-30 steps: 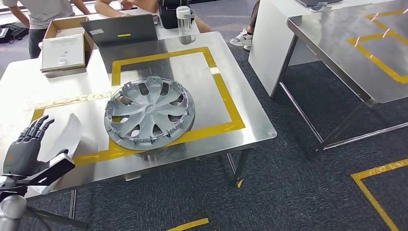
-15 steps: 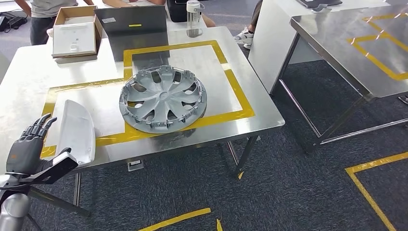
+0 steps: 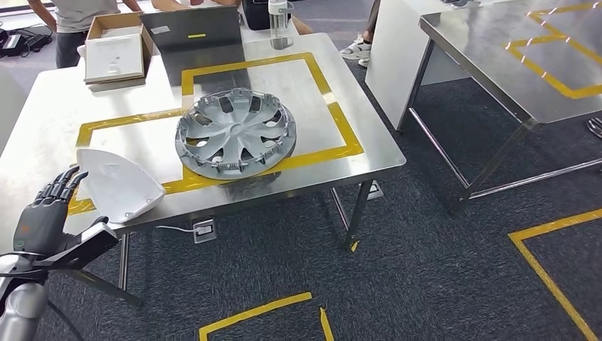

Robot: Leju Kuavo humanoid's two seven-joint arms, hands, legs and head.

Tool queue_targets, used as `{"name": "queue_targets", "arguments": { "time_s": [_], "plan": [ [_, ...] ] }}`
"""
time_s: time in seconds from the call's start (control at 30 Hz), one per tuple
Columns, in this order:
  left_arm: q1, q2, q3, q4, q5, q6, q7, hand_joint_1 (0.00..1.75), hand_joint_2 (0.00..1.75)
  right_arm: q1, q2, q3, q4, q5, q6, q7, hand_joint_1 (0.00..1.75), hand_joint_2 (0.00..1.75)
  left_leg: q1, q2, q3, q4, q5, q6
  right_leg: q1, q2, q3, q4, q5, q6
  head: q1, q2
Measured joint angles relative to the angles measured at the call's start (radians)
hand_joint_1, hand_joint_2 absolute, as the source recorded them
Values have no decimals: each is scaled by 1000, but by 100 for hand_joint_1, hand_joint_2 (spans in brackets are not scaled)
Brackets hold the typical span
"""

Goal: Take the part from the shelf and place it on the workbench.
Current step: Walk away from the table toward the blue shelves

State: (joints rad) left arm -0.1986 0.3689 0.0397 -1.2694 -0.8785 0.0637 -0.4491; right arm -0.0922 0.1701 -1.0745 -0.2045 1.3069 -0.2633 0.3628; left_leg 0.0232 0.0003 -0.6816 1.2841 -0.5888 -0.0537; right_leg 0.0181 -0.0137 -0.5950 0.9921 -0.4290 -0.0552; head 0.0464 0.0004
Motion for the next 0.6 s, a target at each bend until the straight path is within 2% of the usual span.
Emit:
{"name": "queue_targets", "arguments": {
  "time_s": [0.03,0.07,0.1,0.13,0.17,0.2,0.27,0.3,0.33,0.37,0.43,0.47,0.5,0.53,0.57,0.6],
  "plan": [
    [0,0,0,0,0,0,0,0,0,0,0,0,0,0,0,0,0,0,3,0,26,-14,24,-6,-3,-1,-16,7,8,5,0,0],
    [0,0,0,0,-1,0,0,0,0,0,0,0,0,1,0,0,0,0,8,0,67,-61,50,-12,-7,-1,-32,16,14,11,0,0],
    [0,0,0,0,-2,0,-1,0,0,-1,0,0,-1,1,0,0,0,0,10,0,112,-121,57,-19,-10,-1,-47,26,19,17,-1,0],
    [0,-1,0,-1,-4,1,-1,0,0,-1,0,0,-2,2,0,0,0,0,9,-2,151,-175,56,-17,-11,-1,-59,36,24,24,-1,0],
    [0,-1,0,-2,-6,2,-2,0,0,-1,0,0,-2,2,0,0,0,0,9,-3,172,-213,44,-10,-9,0,-68,45,28,29,-2,0],
    [1,-2,0,-2,-8,3,-2,0,0,-1,0,0,-3,3,0,-1,0,0,5,-4,176,-228,33,1,-8,1,-73,49,35,34,-2,0],
    [4,-4,0,-3,-11,4,-3,0,0,2,0,0,-3,3,0,-2,0,0,4,-3,161,-229,40,28,-7,1,-80,55,45,44,-1,0],
    [5,-4,0,-3,-12,4,-3,0,0,3,0,0,-3,4,0,-2,0,0,4,-2,152,-227,48,39,-9,3,-87,63,34,50,-1,0],
    [5,-5,0,-3,-14,4,-3,0,0,4,0,0,-3,4,0,-3,0,0,4,0,142,-227,58,49,-12,4,-97,85,5,56,-1,0],
    [5,-5,0,-3,-15,4,-3,0,0,5,1,0,-3,4,0,-3,0,0,4,1,131,-227,69,56,-14,5,-112,128,-42,62,0,0],
    [4,-5,0,-3,-18,4,-3,0,0,4,1,0,-3,4,0,-4,0,0,2,0,103,-227,93,61,-16,7,-145,251,-139,68,0,0],
    [5,-5,0,-3,-19,4,-4,0,0,4,1,0,-3,4,0,-4,0,0,0,0,88,-226,105,61,-16,7,-152,304,-163,68,0,0],
    [5,-6,0,-2,-21,4,-4,0,0,4,1,0,-3,4,0,-4,0,0,-1,0,72,-225,117,61,-16,8,-145,331,-163,66,0,0],
    [4,-6,0,-1,-21,4,-5,0,0,4,1,0,-3,4,0,-4,0,0,-3,0,59,-225,128,60,-15,8,-119,323,-146,61,1,0],
    [4,-6,0,-1,-21,4,-6,0,0,4,1,0,-3,4,0,-4,0,0,-4,0,47,-225,138,59,-12,10,-74,279,-121,54,1,0],
    [3,-6,0,-1,-21,4,-7,0,0,3,1,0,-3,4,0,-4,0,0,-4,0,39,-225,147,57,-8,11,-18,208,-106,44,1,0]
  ]
}}
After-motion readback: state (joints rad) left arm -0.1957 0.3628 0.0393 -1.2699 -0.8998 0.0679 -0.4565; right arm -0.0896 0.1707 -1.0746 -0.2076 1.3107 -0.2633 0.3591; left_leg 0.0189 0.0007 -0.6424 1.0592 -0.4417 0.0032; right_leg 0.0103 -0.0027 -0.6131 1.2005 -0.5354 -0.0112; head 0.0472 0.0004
